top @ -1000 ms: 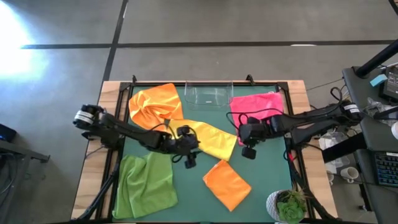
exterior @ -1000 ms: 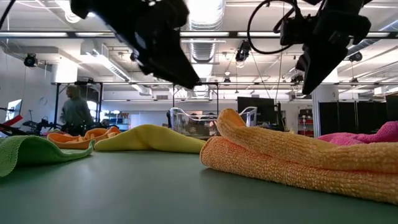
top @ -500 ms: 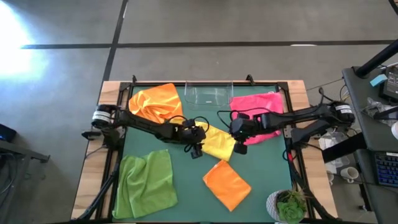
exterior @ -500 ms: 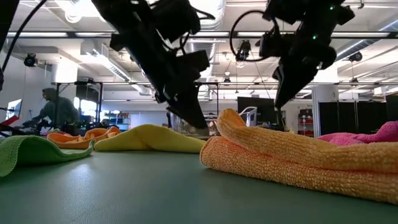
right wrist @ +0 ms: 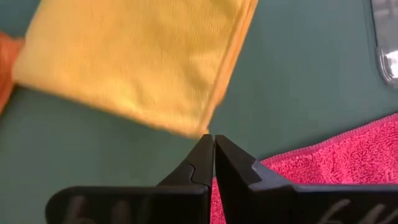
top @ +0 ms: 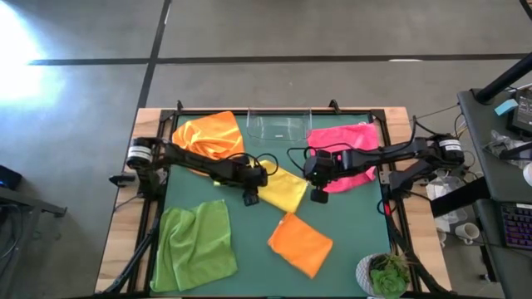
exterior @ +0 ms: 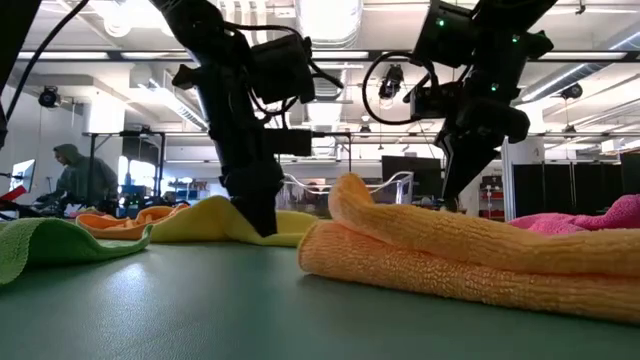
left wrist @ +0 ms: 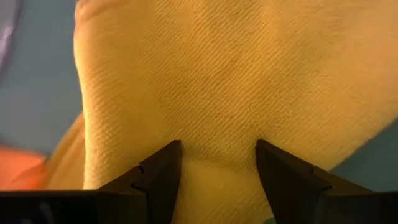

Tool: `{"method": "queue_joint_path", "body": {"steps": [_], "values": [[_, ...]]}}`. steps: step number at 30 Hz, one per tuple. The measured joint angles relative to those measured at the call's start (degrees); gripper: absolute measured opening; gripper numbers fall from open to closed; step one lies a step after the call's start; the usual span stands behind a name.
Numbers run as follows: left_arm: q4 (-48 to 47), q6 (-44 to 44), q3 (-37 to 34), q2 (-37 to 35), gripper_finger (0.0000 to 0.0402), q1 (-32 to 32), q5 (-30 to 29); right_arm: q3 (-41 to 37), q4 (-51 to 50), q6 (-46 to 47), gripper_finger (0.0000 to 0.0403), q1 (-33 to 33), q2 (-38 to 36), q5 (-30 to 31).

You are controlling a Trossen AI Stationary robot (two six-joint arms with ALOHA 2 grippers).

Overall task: Fold microfiber towels
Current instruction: Fold the yellow microfiber towel

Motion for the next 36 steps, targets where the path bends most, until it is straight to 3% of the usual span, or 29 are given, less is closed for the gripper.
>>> {"method": "queue_joint_path", "body": {"steps": [10,22,26,30,36], "values": [[-7.94,0.82,-0.31,-1.59,0.0192,3.61,-4.87,0.00,-0.13,-2.49,0.0009,0.04,-0.33,-0.09],[-7.71,2.02,2.94,-8.32,0.0192,0.06,0.70,0.04,0.56,-8.95,0.0019,0.09,-0.38,-1.07],[-0.83,2.47,3.72,-9.16,0.0192,-2.53,1.26,0.07,2.55,-8.94,0.0043,0.09,-0.42,-1.09],[9.09,8.95,3.39,-7.57,0.0192,-5.03,3.96,0.28,3.02,-8.92,0.0074,-0.07,-0.42,-1.07],[14.96,12.56,3.30,-3.05,0.0192,-6.47,4.03,0.42,2.98,-8.57,0.0106,-0.37,-0.40,-1.02]]}}
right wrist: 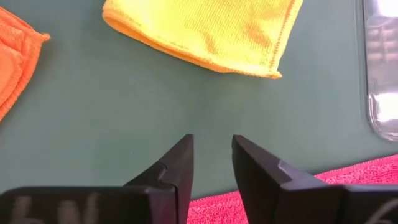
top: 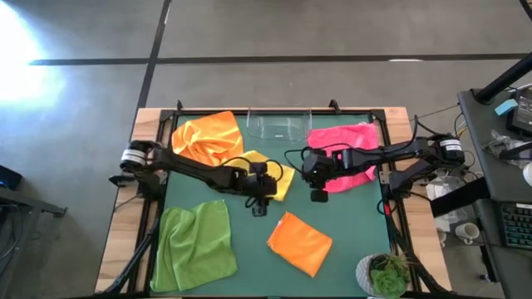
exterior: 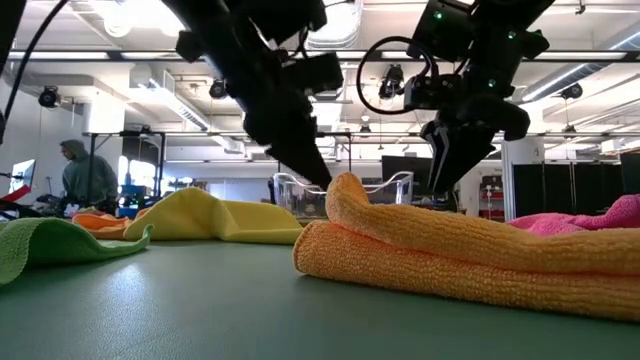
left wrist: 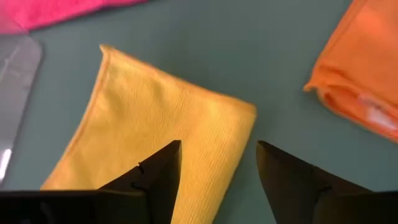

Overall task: Fold microfiber towels
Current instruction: Fold the yellow microfiber towel

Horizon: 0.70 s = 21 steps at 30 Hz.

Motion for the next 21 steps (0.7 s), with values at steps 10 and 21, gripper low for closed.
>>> {"method": "queue_joint_path", "body": {"steps": [10,21], "values": [[5.00,-0.15,1.68,7.28,0.0192,-0.32,2.45,0.01,0.00,1.40,0.0111,-0.18,0.05,0.04],[4.52,-0.31,6.75,13.87,0.0188,-0.32,0.73,0.00,-0.07,2.14,0.0109,-0.18,0.05,0.08]]}}
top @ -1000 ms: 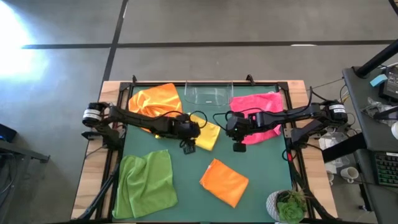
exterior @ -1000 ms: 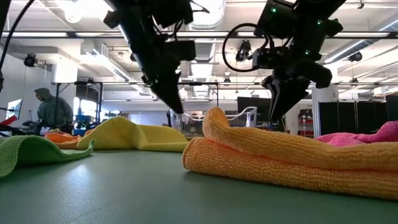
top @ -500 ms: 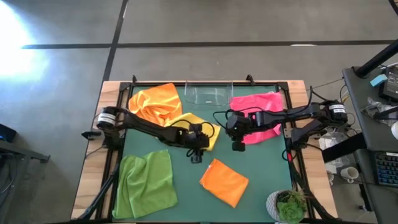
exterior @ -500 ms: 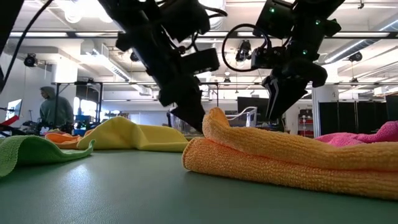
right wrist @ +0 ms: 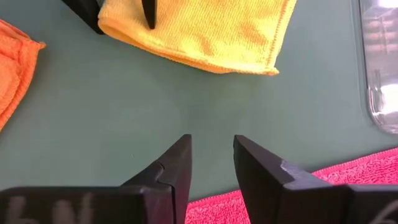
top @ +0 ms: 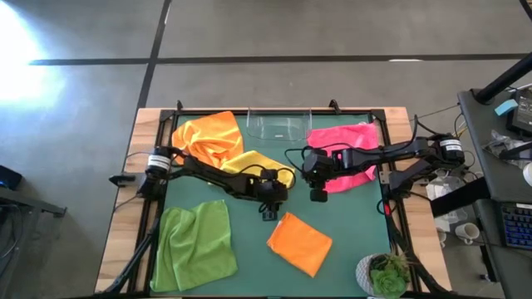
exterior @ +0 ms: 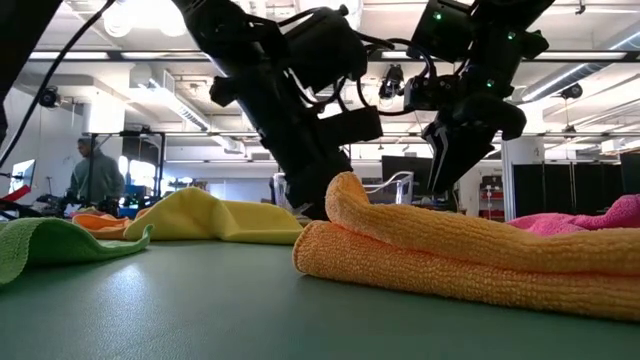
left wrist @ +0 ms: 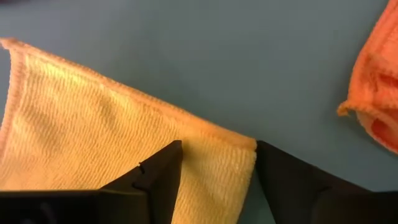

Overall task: Fold microfiber towels
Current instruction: Fold the yellow microfiber towel

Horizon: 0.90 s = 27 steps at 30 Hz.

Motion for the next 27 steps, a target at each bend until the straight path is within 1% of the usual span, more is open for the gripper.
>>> {"method": "queue_joint_path", "body": {"steps": [2,5,11,12,13,15,17,21,24,27], "values": [[-0.01,-0.32,0.40,0.24,0.0175,-0.03,0.02,0.00,0.02,0.05,0.0109,0.00,0.00,0.00],[-0.16,-1.46,0.40,0.04,0.0138,-0.09,0.14,0.00,0.02,0.11,0.0112,0.00,0.00,0.00],[-1.56,-1.42,0.72,-0.43,0.0028,-0.18,1.54,0.00,0.04,-0.69,0.0107,0.00,0.00,-0.02],[-2.13,-1.46,0.89,-0.46,0.0015,-0.20,1.72,0.00,0.04,-1.46,0.0105,0.00,0.00,-0.02],[-2.51,-1.48,0.97,-0.60,0.0008,-0.28,1.74,0.00,0.08,-2.33,0.0104,0.00,-0.02,-0.04],[-3.84,-1.51,0.94,-1.26,0.0009,-0.61,2.29,0.00,0.21,-5.12,0.0101,0.11,0.00,-0.70],[-5.34,-1.51,0.87,-2.34,0.0009,-0.77,3.86,-0.03,1.14,-8.78,0.0101,0.44,-0.02,-2.68],[-6.90,-1.43,0.42,-5.62,0.0002,-1.17,6.58,-0.07,6.57,-14.46,0.0108,1.51,-0.02,-5.47],[-8.03,-1.42,0.16,-7.78,0.0002,-1.36,6.60,-0.07,12.58,-15.48,0.0119,1.78,-0.02,-7.66],[-8.50,-1.44,0.14,-9.33,0.0001,-1.33,6.47,-0.07,17.42,-14.44,0.0129,1.77,-0.02,-11.63]]}}
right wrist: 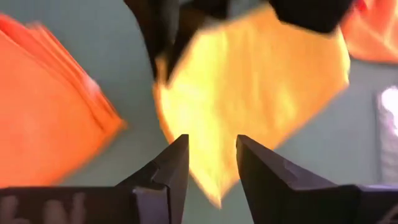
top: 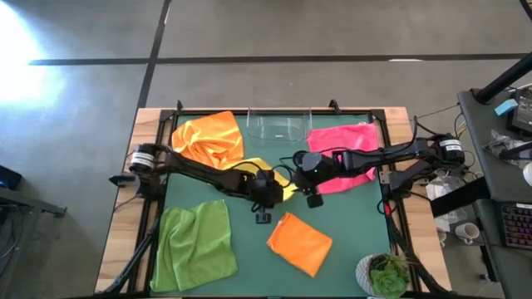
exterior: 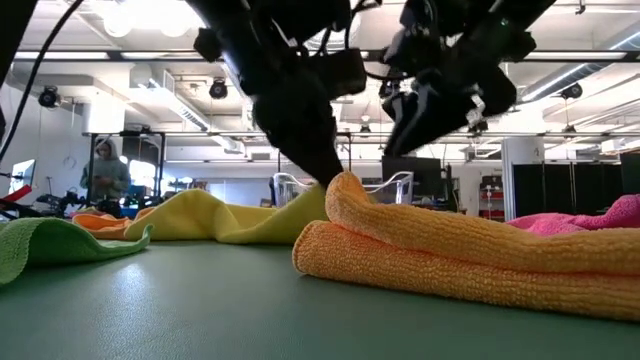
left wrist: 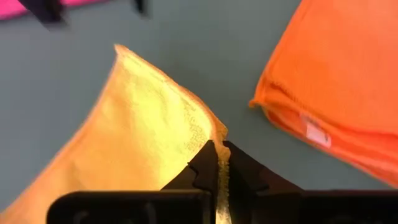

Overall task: Fold microfiber towels
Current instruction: Fold the yellow microfiber towel

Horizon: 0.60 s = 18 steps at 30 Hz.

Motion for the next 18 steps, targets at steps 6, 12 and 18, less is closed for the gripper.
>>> {"method": "queue_joint_path", "body": {"steps": [6,12,18], "values": [[0.07,-0.05,-0.02,-1.13,0.0001,0.00,-1.46,0.00,3.63,3.80,0.0138,0.76,0.00,-3.51],[0.00,-0.09,0.00,-1.47,0.0000,0.00,-3.66,0.00,3.64,3.59,0.0138,1.65,3.10,-3.47],[-0.93,-0.20,0.07,-3.40,0.0000,0.00,-5.28,0.00,4.72,4.57,0.0139,1.79,7.86,-3.43]]}}
